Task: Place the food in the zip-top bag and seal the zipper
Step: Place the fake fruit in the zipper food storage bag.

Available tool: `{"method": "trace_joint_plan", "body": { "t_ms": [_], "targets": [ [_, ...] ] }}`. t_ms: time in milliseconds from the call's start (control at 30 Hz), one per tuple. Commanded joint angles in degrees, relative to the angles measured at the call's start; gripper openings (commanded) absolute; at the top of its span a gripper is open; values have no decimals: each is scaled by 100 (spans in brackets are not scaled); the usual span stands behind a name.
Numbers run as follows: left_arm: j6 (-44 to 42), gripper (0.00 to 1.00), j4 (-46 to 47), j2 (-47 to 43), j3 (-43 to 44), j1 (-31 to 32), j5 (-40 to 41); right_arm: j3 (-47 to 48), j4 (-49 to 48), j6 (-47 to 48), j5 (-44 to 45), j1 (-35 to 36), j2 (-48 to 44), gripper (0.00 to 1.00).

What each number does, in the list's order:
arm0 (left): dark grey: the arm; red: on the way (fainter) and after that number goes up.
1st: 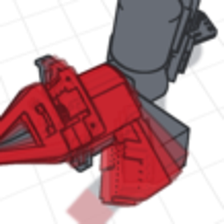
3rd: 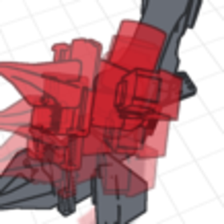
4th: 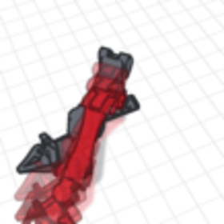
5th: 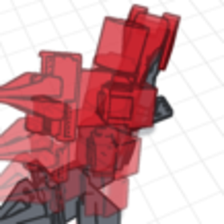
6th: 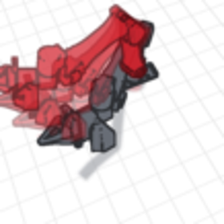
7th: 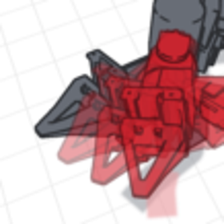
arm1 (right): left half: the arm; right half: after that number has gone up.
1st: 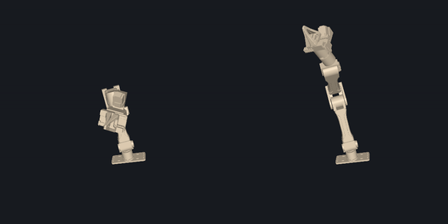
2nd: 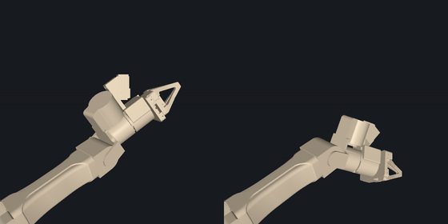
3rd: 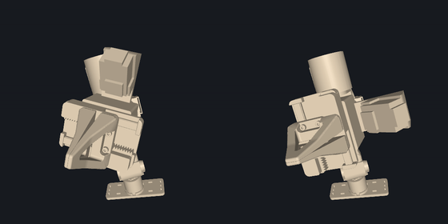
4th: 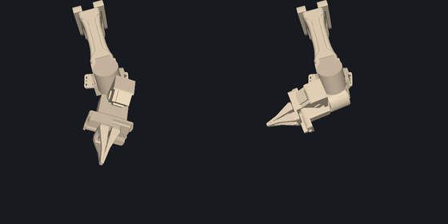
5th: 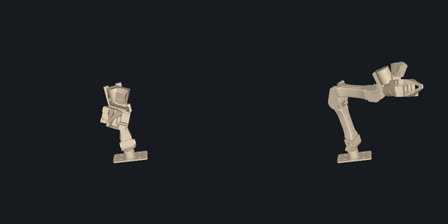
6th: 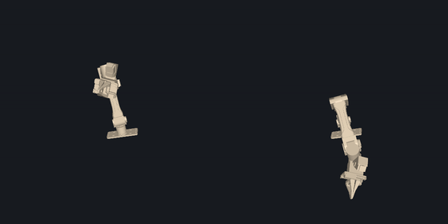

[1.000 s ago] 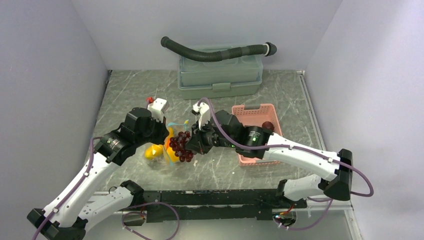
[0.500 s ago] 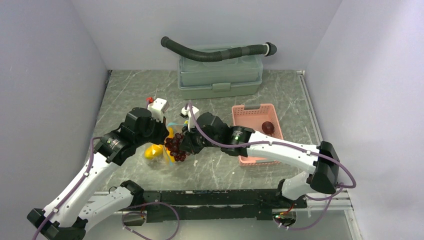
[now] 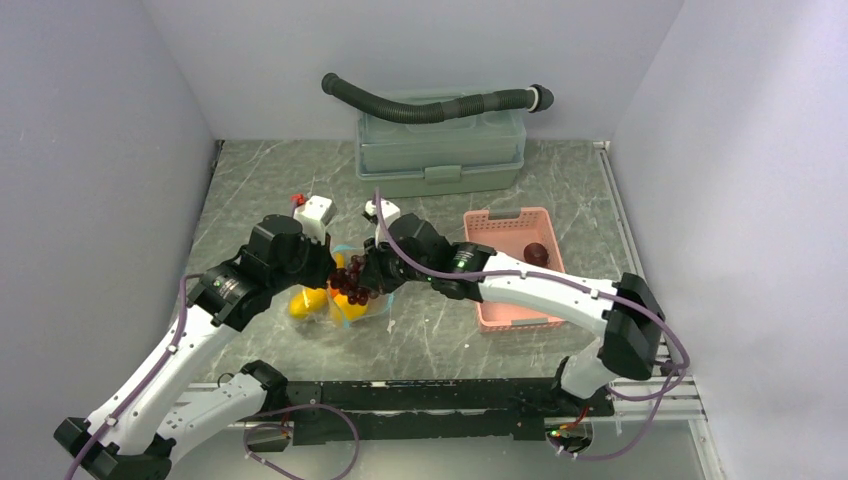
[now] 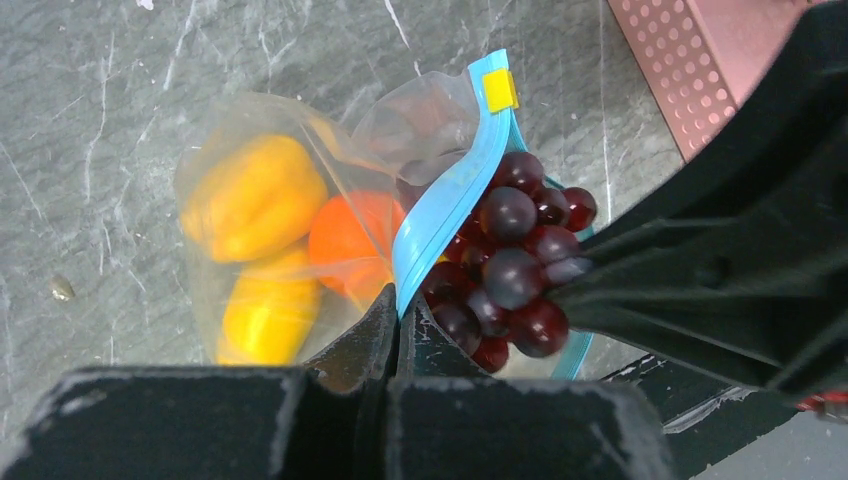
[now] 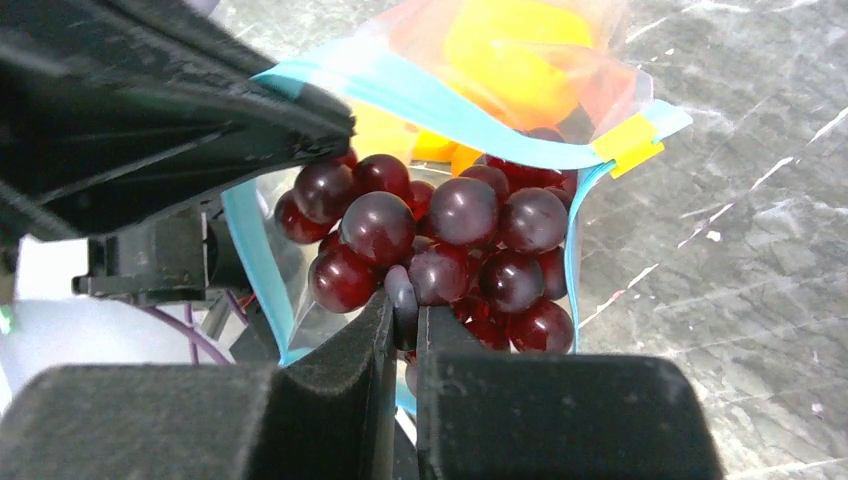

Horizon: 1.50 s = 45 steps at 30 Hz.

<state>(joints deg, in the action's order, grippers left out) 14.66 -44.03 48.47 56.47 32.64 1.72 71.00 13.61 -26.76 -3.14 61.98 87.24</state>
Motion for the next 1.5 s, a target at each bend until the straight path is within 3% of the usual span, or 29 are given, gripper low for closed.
{"method": "trace_joint_plan", "body": {
  "t_ms": [0, 733, 967, 1000, 1100, 1467],
  "targets": [
    [-50, 0, 114, -101, 4, 5, -73, 417, -679, -302, 8, -71, 228, 0],
    [-50, 0, 123, -98, 5, 5, -75, 1699, -436, -1417, 558, -129, 1825, 0],
    [-50, 0, 123, -101, 4, 5, -53, 1609, -549, -1737, 804, -125, 1931, 0],
    [-50, 0, 123, -101, 0, 5, -49, 1583, -564, -1774, 840, -127, 1898, 1],
    [-42, 0, 123, -101, 4, 2, -32, 1450, -628, -1815, 926, -116, 1754, 25],
    [-25, 0, 105, -101, 5, 5, 64, 923, -623, -1707, 1039, -116, 955, 52]
  ]
}}
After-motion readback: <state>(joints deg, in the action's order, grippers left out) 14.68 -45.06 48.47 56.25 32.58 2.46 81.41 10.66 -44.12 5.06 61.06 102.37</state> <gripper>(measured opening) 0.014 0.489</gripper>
